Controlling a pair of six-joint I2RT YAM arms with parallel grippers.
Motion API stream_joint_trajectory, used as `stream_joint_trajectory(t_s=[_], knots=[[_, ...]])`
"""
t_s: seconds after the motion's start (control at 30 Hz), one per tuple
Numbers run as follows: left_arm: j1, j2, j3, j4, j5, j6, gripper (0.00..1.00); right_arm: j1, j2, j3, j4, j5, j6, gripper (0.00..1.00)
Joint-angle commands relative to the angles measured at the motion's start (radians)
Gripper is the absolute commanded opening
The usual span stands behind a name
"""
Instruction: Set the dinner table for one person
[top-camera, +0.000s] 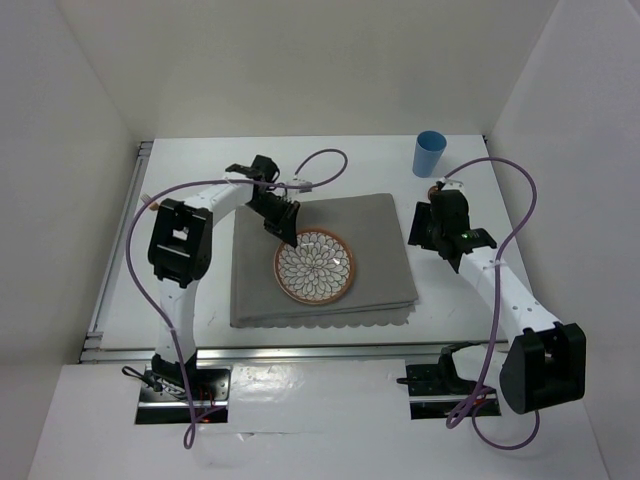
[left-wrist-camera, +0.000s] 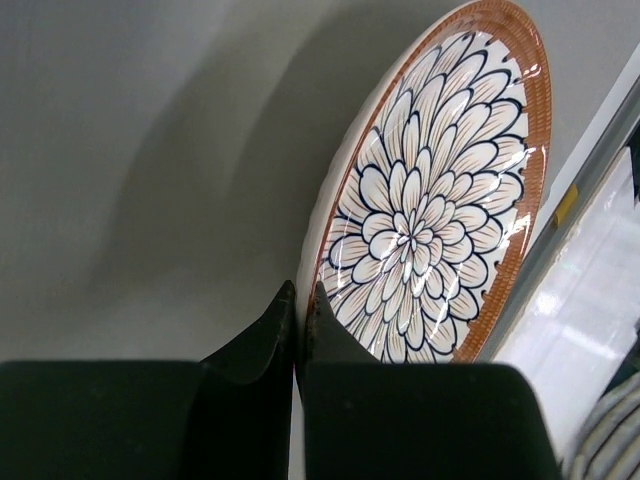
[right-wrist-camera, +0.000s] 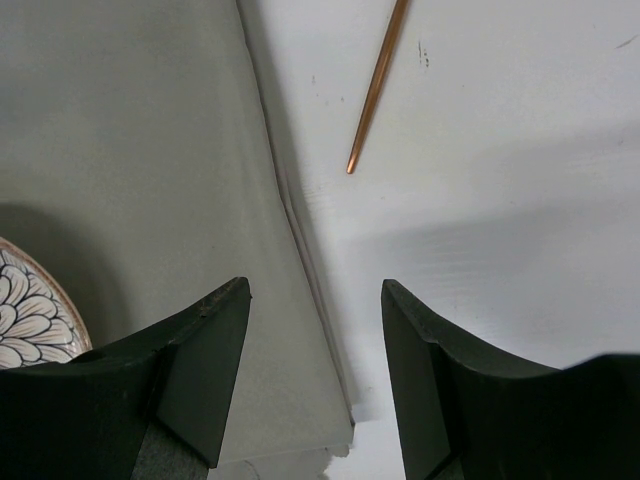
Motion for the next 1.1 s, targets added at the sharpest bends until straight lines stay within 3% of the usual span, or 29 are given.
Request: stream_joint_trajectory(t_s=[0.0, 0.37, 0.43, 0.47, 0.5, 0.67, 0.83, 0.87, 1.07], knots=[[-0.014, 0.012, 0.081, 0.03, 0.127, -0.047, 0.0, 0.007, -0.016, -0.006, 0.001, 0.016, -0.001, 0.63], [-0.023, 0.076, 0.103, 0.001, 0.106, -0.025, 0.0, 0.007, 0.012, -0.006, 0.019, 0.016, -0.001, 0.63], [-0.032, 0.067, 0.103, 0.001, 0.028, -0.025, 0.02, 0.007, 0.026, -0.006, 0.019, 0.016, -0.001, 0.64], [-0.041, 0.067, 0.103, 0.012, -0.006, -0.025, 0.06, 0.007, 0.026, -0.006, 0.019, 0.016, 0.013, 0.66], [-0.041, 0.057, 0.103, 0.024, -0.047, -0.025, 0.22, 0.007, 0.043, -0.006, 0.009, 0.052, 0.034, 0.66], [-0.041, 0.015, 0.094, 0.065, -0.106, -0.044, 0.57, 0.007, 0.179, 0.072, -0.056, 0.132, 0.076, 0.68], [-0.041, -0.005, 0.115, 0.066, -0.126, -0.054, 0.6, -0.002, 0.329, 0.184, -0.027, 0.171, 0.076, 0.68], [-0.041, -0.022, 0.129, 0.066, -0.141, -0.063, 0.71, -0.023, 0.359, 0.199, -0.016, 0.171, 0.076, 0.68], [0.011, -0.161, 0.129, 0.076, -0.161, -0.128, 0.75, -0.097, 0.616, 0.352, 0.009, 0.191, 0.058, 0.66]])
